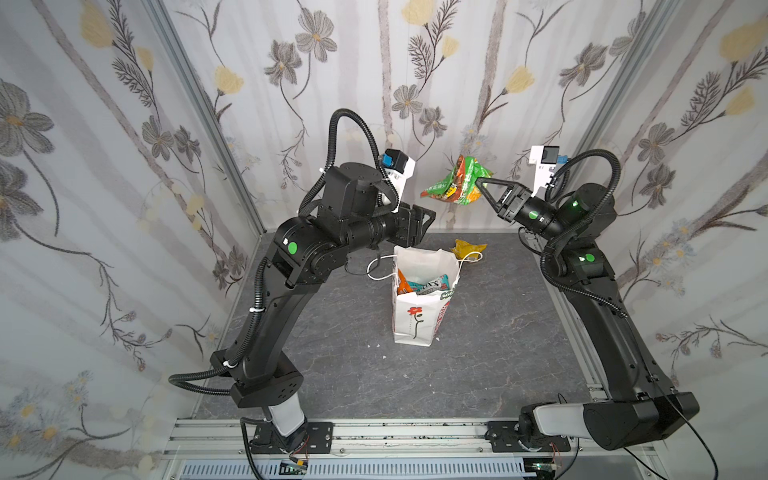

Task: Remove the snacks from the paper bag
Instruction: 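Carry the green packet away from the bag with the right gripper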

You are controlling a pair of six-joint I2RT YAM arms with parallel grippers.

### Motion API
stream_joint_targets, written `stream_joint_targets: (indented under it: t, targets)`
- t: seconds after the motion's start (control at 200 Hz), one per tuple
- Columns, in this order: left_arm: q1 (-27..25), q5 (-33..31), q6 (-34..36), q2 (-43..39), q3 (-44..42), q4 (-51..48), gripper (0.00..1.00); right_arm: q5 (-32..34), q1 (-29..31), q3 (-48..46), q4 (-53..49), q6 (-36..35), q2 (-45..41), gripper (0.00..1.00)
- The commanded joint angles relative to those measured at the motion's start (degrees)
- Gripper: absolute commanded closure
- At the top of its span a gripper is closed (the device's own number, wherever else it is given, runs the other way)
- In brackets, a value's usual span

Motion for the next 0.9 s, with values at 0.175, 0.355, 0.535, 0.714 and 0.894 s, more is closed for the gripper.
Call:
stream_joint_targets:
  t: [0.175,0.355,0.535,0.714,0.894]
  targets:
    - [-1.3,-0.6,7.3,-3.0,-4.1,2.0,0.25,6.6,-10.1,-2.3,-0.4,13.6,6.6,1.00]
    - [-1.8,-1.6,8.2,-3.4,-4.7,0.7,0.16,7.2,-14.2,-4.2,-2.0,13.0,11.8,1.00]
    - [-2.2,-4.1,8.4,-4.8,-5.4,-2.4,0.11,8.2,-17.3,-4.9,-2.9,11.0,18.0,1.00]
    - [-2.5,-6.9,8.1,-8.6,-11.2,-1.1,0.03,13.6,-19.2,-3.1,-7.9,11.1,24.6,1.00]
    - [-2.5,-8.1,9.1,-9.5,-12.2,-0.6,0.00,16.2,-20.2,-2.4,-9.0,16.5,30.7,1.00]
